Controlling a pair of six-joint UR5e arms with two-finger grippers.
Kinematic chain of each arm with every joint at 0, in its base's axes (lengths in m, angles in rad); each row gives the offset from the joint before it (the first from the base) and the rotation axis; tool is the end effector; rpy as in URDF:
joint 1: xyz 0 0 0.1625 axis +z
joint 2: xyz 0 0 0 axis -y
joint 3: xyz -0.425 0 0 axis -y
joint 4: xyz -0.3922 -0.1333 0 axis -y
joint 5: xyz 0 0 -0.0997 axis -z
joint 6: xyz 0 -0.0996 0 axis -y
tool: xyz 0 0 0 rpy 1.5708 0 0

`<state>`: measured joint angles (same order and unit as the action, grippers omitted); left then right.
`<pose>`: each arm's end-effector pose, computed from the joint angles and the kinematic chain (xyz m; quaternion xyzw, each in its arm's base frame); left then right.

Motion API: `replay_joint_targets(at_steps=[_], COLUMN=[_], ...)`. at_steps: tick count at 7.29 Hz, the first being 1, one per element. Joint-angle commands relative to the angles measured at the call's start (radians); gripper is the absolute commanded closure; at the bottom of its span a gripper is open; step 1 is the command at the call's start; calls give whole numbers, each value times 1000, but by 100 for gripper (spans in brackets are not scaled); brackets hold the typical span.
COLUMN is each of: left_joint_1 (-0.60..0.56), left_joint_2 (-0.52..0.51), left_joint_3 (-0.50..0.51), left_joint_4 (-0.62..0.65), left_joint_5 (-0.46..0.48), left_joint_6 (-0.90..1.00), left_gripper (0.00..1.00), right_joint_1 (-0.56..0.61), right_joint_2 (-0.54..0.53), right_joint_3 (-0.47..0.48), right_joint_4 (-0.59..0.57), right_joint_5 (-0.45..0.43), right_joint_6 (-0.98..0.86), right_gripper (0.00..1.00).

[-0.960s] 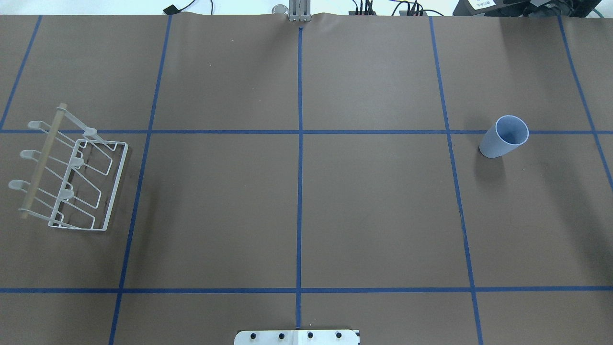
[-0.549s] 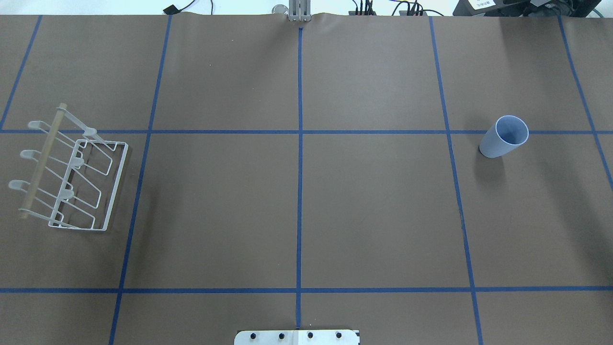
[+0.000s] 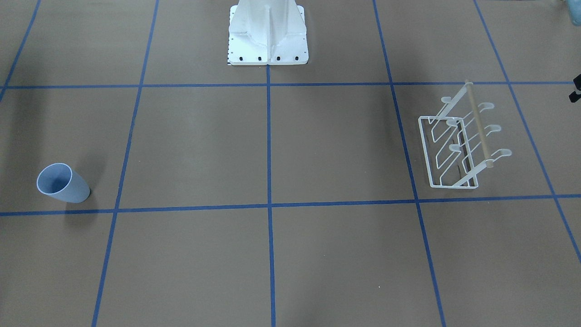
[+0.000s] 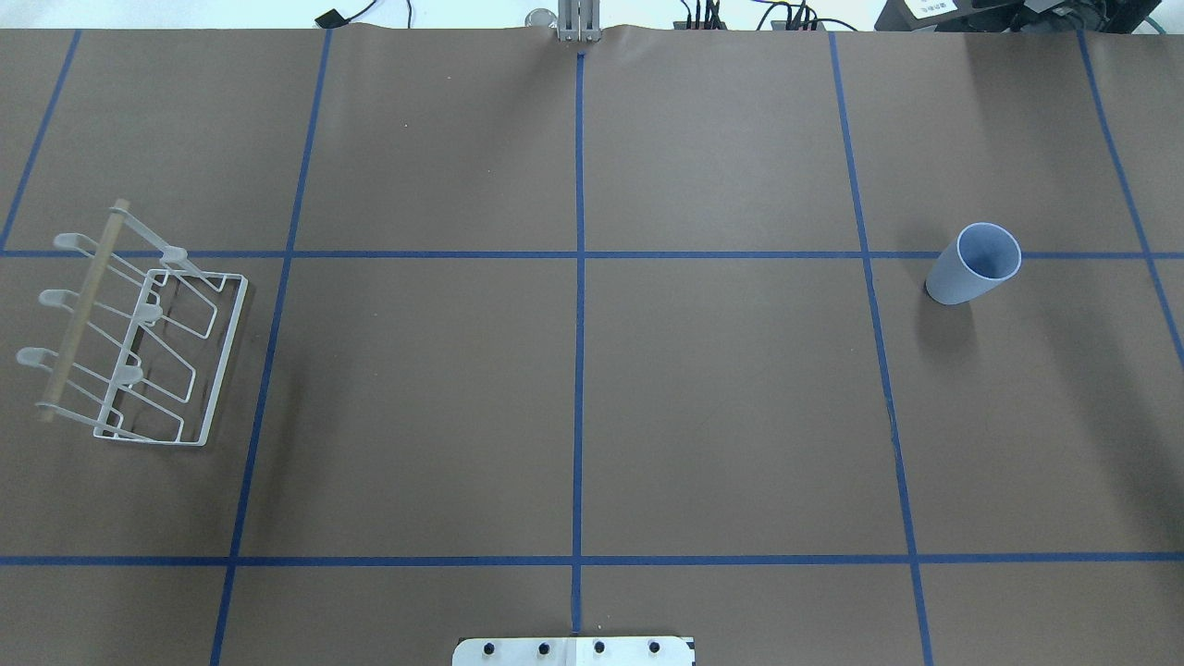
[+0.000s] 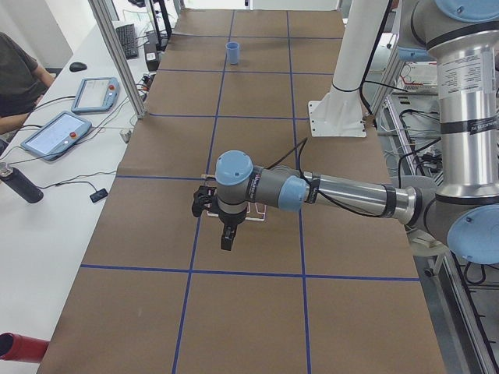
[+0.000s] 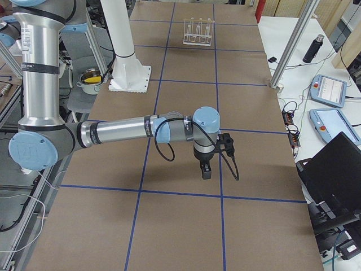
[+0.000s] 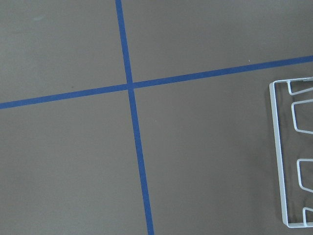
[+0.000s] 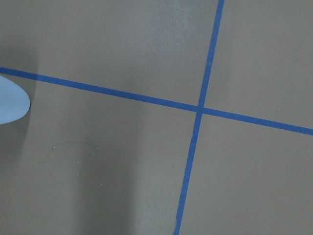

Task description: Hang cup on cup holder

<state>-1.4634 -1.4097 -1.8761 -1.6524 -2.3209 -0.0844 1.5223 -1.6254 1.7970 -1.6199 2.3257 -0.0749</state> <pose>-0.0186 -0.4380 0.5743 0.0695 0.3724 0.0519 0.9240 0.0421 -0.4737 0.5797 0.0618 -0.3671 -0.0797 0.9247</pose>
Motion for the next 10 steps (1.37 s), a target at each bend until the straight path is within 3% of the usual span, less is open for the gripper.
replay_joint_targets(at_steps=[1,4,6,7,10], left_joint_1=[0,0,0,0,-3], left_joint_2=[0,0,0,2,9], left_joint_3=[2,8,5,2,-5], left_joint_4=[0,0,0,0,0], left_joint_5=[0,0,0,0,0], left_joint_6=[0,0,0,0,0], left_gripper=[2,1,1,2,1], right_joint_1=[-1,-17,-97,-126,-255], right_joint_2=[-1,13,50,83,178], right_joint_3=[-1,-28,-9,-13,-54], right_joint_4=[-2,2,3,20,132], right_joint_5=[0,38,72,101,64], right_joint_6=[0,0,0,59,385], right_gripper=[0,0,0,0,0])
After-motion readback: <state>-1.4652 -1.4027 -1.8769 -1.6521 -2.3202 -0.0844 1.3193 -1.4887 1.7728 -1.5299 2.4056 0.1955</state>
